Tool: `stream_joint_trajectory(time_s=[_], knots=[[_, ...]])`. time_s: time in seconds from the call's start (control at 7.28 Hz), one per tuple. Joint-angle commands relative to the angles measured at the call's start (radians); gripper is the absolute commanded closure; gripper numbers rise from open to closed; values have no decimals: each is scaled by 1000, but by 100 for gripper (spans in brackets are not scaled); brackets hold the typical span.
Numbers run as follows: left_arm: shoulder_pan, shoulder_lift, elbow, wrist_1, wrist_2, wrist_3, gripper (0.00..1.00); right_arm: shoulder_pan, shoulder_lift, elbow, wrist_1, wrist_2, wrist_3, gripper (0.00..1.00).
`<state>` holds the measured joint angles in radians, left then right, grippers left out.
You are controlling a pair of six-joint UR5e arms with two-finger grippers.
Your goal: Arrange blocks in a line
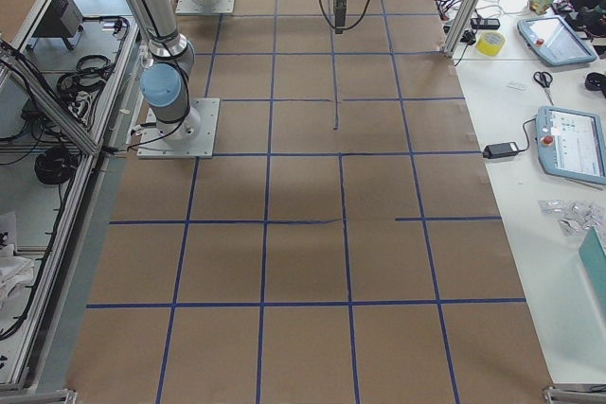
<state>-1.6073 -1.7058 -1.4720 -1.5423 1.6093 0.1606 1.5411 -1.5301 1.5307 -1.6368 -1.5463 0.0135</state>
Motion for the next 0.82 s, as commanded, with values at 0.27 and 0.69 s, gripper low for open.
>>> stream_joint_trajectory(time_s=[0.27, 0.69], knots=[[-5, 67, -54, -13, 1, -4, 0, 1, -4, 5, 2, -51, 2, 0], [-5, 83, -54, -10, -2, -4, 0, 1, 1, 17, 14, -54, 0, 0]])
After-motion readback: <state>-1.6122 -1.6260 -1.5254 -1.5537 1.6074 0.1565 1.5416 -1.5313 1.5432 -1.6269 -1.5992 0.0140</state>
